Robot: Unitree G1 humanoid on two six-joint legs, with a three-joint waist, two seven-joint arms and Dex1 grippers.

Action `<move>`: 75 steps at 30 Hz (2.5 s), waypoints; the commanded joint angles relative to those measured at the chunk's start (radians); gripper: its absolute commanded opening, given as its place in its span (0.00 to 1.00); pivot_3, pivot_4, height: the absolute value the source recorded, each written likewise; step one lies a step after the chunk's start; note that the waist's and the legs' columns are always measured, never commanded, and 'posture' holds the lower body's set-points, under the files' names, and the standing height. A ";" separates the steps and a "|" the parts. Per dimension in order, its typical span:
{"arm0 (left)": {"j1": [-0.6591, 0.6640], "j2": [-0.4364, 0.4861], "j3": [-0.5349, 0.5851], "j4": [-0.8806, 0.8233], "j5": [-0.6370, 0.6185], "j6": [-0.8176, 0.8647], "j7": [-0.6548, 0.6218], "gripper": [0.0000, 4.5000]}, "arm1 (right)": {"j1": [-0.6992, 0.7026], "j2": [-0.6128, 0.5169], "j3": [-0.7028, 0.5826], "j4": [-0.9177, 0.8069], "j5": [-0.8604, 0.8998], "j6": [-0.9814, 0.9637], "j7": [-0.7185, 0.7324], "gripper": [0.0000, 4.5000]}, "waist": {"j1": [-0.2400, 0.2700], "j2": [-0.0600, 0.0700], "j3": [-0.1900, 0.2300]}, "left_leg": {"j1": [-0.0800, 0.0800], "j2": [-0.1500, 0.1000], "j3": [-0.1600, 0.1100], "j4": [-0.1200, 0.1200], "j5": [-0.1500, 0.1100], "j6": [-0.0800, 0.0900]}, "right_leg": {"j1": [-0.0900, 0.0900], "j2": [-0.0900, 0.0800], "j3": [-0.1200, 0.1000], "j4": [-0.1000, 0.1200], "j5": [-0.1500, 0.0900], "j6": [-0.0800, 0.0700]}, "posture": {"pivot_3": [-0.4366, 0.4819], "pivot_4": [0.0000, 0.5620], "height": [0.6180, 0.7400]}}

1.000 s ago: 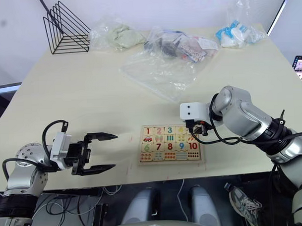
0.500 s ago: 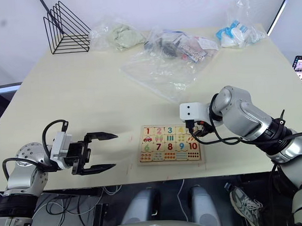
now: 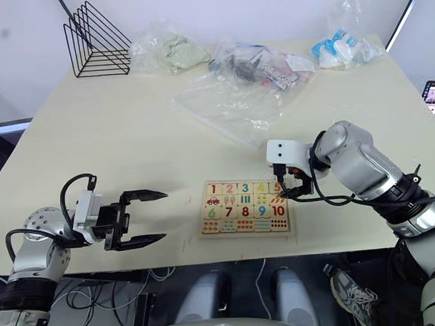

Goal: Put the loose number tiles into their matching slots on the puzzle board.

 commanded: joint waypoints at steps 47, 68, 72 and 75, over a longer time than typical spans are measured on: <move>0.012 -0.027 0.044 -0.071 0.040 0.106 0.118 1.00 | 0.486 0.206 -0.443 0.283 0.295 -0.714 -0.168 0.02 | 0.002 -0.001 -0.001 | 0.004 0.000 0.000 0.000 0.000 0.000 | 0.005 0.001 0.000 0.000 0.000 0.000 | 0.48 0.27 1.00; 0.155 -0.130 0.199 -0.155 0.056 0.252 0.536 1.00 | 0.781 0.163 -0.843 0.115 0.455 -0.723 -0.320 0.99 | 0.001 -0.001 -0.001 | 0.004 0.000 -0.001 0.000 0.000 0.000 | 0.006 0.000 0.001 0.000 0.000 0.000 | 0.48 0.27 1.00; 0.208 -0.144 0.221 -0.200 0.059 0.272 0.606 1.00 | 0.850 0.175 -0.903 0.122 0.478 -0.756 -0.322 0.99 | 0.004 -0.001 -0.001 | 0.004 0.000 -0.001 -0.001 0.000 0.000 | 0.006 0.000 0.000 0.000 0.000 0.000 | 0.48 0.27 1.00; 0.246 -0.156 0.222 -0.231 0.090 0.295 0.679 1.00 | 0.893 0.186 -0.936 0.130 0.491 -0.777 -0.329 0.99 | 0.004 -0.001 -0.001 | 0.005 0.000 0.000 -0.001 0.000 0.000 | 0.007 0.000 0.001 0.000 0.000 0.000 | 0.48 0.27 1.00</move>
